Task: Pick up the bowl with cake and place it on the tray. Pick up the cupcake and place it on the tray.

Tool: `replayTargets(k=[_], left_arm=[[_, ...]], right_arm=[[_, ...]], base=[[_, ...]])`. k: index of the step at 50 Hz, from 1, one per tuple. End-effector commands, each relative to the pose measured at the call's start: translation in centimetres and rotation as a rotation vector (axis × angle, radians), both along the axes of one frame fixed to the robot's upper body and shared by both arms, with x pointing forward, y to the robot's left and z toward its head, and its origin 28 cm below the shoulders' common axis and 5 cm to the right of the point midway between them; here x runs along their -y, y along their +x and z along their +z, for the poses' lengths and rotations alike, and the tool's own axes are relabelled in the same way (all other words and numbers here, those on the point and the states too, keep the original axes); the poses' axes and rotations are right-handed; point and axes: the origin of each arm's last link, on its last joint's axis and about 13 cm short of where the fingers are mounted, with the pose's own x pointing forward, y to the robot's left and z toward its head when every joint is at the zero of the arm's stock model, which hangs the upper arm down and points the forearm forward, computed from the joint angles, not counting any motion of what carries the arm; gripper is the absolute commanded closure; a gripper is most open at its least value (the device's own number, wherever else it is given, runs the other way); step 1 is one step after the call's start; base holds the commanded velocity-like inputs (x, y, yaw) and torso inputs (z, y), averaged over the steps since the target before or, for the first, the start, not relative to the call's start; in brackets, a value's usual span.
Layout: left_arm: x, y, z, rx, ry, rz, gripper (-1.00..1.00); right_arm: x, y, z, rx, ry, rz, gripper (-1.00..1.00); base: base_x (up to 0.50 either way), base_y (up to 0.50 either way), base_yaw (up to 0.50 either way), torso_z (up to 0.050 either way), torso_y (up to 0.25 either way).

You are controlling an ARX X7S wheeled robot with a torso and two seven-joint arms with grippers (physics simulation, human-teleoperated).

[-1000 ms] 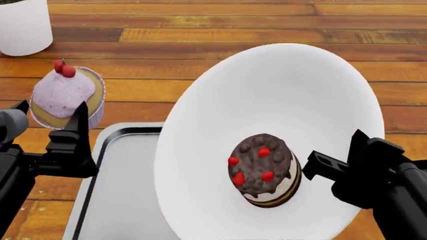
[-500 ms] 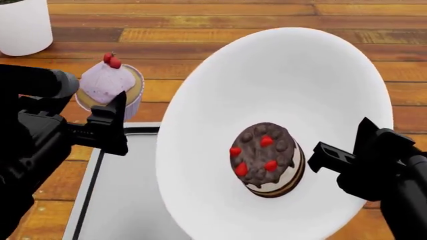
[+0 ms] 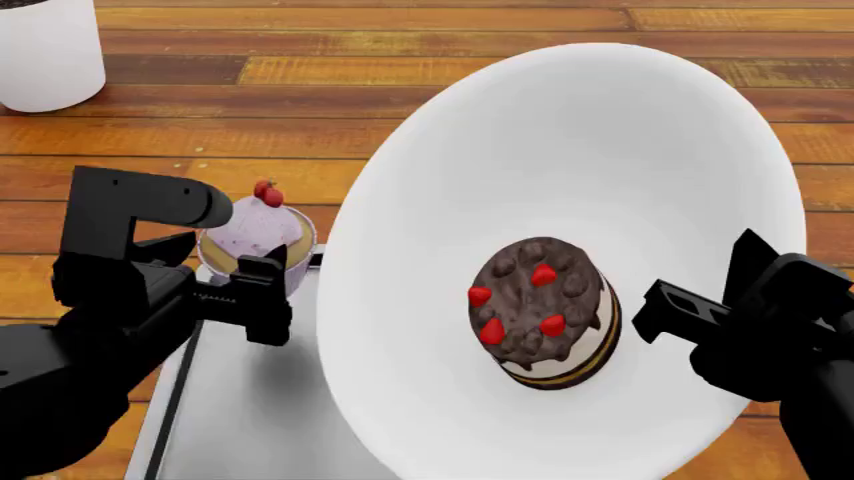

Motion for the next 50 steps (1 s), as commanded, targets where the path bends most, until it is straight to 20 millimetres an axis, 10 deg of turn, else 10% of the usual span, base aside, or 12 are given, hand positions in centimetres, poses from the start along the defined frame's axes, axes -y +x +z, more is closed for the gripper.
replayTargets(k=[1,20,21,37,50], left_arm=[[-0.1,0.2,-2.4,-0.069,-0.026,0.041,1.00],[0.0,-0.4,-3.0,-0.101,-0.059,0.045,1.00],[0.1,-0.6,-2.9,-0.103,-0.062,0.040,-1.00],[0.1,-2.3,3.3,0.084,-0.120,-0.026,-1.00],[-1.1,-7.7,14.1,0.436,-0.218,-0.042,-1.00]], right_arm=[[0.2,-0.4,0.6,0.039,0.014,-0.012,1.00],[0.4,-0.6,0.8,0.032,0.015,-0.013,1.00],[0.5,-0.6,0.7,0.032,0.015,-0.013,1.00],[0.3,-0.3,0.6,0.031,0.021,-0.010,1.00],[0.2,0.2,0.6,0.031,0.015,-0.003,1.00]], base=[[0.00,0.00,0.00,0.000,0.000],[0.00,0.00,0.00,0.000,0.001],[0.00,0.00,0.00,0.000,0.000],[0.00,0.00,0.00,0.001,0.001],[0.00,0.00,0.00,0.000,0.001]])
